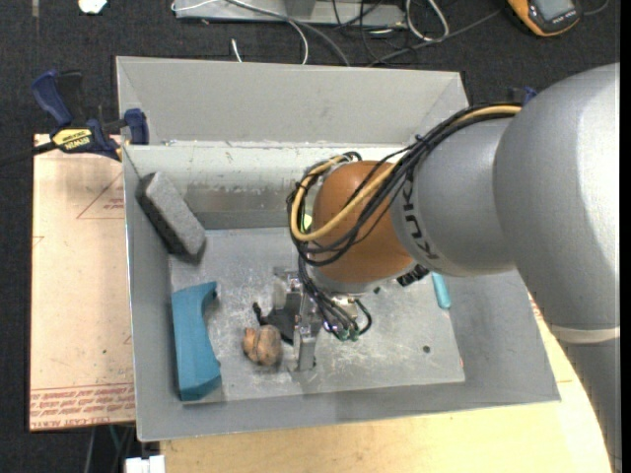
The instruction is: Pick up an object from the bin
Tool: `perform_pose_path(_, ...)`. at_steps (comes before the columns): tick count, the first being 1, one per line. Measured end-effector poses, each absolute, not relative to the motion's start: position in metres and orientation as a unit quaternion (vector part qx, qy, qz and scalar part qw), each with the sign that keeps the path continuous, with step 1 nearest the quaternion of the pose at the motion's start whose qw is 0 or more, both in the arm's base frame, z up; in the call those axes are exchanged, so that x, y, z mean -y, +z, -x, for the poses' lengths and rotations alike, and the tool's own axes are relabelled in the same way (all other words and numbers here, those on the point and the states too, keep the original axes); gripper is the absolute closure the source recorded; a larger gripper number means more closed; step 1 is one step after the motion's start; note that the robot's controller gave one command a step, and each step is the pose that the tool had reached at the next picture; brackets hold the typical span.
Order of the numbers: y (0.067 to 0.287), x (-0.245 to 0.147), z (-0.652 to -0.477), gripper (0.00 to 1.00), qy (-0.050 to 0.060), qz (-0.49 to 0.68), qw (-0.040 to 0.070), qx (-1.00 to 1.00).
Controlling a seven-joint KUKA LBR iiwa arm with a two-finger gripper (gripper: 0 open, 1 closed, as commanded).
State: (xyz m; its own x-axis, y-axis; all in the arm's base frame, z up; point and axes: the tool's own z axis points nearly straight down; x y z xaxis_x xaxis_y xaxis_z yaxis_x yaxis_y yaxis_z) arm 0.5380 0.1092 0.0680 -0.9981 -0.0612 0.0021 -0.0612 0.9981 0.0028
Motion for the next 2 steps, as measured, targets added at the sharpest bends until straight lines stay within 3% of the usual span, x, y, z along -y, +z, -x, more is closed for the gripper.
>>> perform_pose_path(1,0.07,-0.063,-0.545,0.0,-0.004,-0.009,-0.004,1.0)
perform_pose_path(2,0.071,-0.045,-0.553,1.0,-0.005,0.001,0.0,1.0)
